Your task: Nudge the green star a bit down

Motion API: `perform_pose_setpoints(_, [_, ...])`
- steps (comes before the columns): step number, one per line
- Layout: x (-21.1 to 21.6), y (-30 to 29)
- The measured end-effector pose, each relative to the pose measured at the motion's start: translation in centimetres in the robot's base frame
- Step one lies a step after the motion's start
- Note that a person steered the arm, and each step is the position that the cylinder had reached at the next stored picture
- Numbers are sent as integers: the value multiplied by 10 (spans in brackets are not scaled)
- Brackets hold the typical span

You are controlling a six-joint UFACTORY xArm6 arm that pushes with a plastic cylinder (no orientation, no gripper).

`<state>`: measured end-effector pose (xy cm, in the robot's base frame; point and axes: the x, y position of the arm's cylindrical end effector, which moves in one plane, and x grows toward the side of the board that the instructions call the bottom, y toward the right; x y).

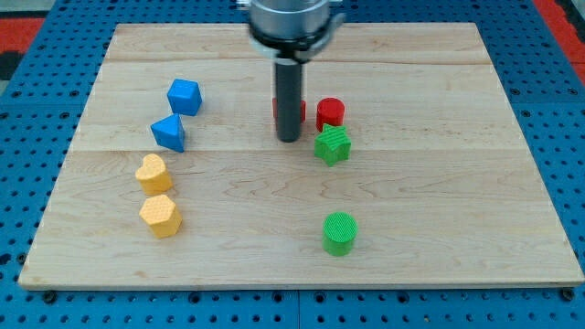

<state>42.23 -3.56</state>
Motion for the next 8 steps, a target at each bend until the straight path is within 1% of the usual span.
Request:
perform_pose_setpoints(1, [-38, -37])
perform_pose_setpoints(2, [-42, 46])
perform_pose_setpoints(3, [-27, 104])
perform_pose_setpoints(4, [-9, 32])
perform_pose_setpoints(5, [89, 44])
perform_pose_setpoints(6, [89, -6])
perform_pose_setpoints(7, [42, -7])
perform_pose_setpoints(8, [-7, 10])
